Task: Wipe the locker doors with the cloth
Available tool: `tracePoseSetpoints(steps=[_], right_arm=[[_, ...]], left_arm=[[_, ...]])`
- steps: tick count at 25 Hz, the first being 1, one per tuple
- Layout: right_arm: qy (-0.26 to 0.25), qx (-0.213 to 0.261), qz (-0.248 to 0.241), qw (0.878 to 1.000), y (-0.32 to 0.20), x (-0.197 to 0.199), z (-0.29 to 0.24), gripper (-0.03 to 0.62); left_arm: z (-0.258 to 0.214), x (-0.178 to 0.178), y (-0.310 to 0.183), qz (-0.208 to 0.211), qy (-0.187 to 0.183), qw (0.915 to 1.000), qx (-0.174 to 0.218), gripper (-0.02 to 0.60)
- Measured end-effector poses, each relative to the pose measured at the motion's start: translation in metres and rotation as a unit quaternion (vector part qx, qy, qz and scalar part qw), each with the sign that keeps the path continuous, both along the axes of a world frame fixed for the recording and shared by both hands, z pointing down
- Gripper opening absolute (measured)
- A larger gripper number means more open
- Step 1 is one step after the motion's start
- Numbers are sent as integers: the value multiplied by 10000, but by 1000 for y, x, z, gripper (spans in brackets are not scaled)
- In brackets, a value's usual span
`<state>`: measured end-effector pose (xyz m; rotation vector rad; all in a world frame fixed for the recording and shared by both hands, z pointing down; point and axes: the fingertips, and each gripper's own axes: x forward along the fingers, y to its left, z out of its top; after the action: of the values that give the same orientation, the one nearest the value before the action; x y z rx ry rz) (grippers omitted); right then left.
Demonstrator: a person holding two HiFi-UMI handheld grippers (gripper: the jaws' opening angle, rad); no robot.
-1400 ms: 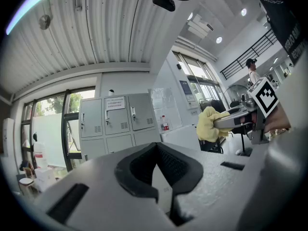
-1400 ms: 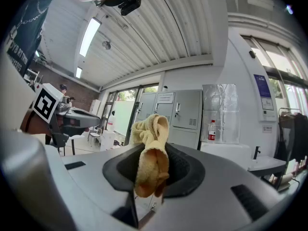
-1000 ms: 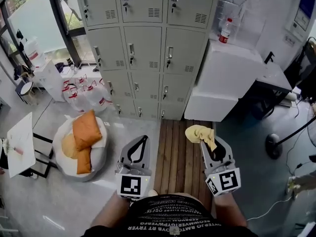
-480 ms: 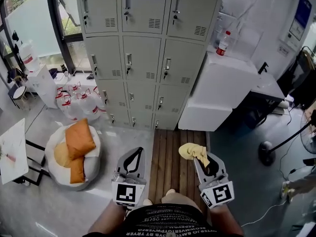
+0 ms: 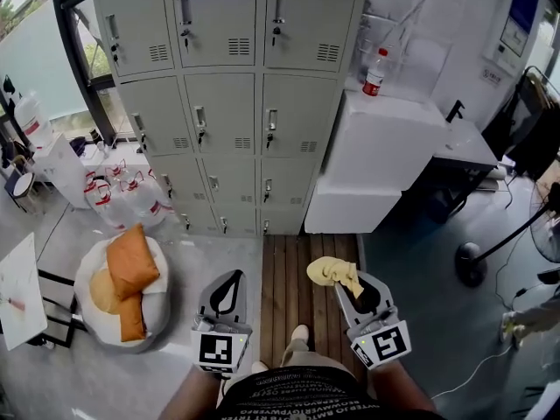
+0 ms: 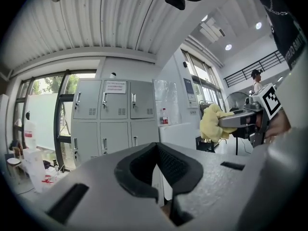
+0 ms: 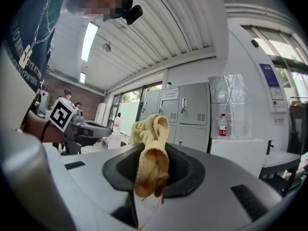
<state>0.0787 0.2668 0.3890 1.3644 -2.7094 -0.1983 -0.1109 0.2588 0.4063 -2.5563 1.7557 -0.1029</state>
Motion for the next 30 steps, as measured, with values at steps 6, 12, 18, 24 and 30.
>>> tracePoseSetpoints(steps=[6, 12, 18, 24, 30], right_arm=[[3, -41, -137, 9999, -37, 15, 6, 94], [-44, -178, -304, 9994, -72, 17, 16, 94], [-58, -184, -445, 9988, -104, 19, 16, 94], [-90, -208, -626, 9978, -131, 22, 15, 94], [-166, -153, -580, 9981, -161, 41, 10, 94]], left_arm=[[15, 14, -29, -54, -57, 9997, -237, 5], [23, 16, -55, -174, -82, 9994, -280, 5], [23, 23, -84, -250, -60, 9992, -311, 5], [20, 28, -108, -402, -90, 9986, -326, 5], [12, 44, -132, -486, -158, 9983, -265, 5]])
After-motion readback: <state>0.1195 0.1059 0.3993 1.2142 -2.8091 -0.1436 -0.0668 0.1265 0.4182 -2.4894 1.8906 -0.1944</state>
